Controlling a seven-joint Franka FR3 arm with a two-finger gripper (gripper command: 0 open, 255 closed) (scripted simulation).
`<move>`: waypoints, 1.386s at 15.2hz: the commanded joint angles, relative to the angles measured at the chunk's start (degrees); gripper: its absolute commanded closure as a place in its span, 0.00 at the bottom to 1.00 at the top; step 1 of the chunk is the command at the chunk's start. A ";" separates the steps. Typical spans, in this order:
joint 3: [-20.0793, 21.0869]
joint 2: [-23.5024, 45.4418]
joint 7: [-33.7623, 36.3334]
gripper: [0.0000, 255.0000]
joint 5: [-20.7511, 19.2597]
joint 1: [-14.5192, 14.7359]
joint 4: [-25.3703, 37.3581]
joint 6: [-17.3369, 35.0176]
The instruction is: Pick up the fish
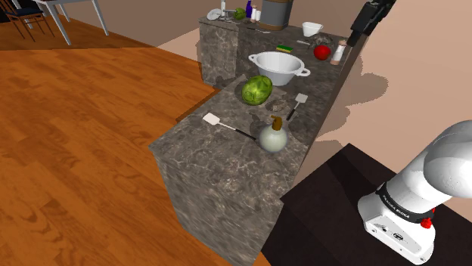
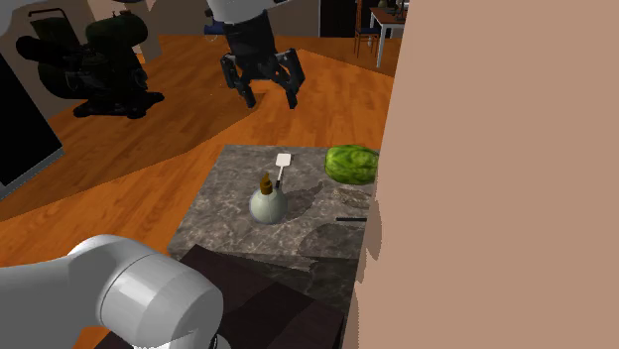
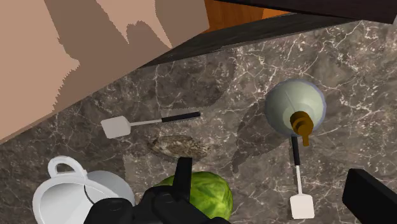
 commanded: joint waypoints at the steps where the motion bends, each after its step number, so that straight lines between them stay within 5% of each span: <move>1: 0.00 0.00 0.00 0.00 0.00 0.00 0.00 0.00; 21: -4.75 38.93 17.57 0.00 9.84 -6.34 7.99 22.82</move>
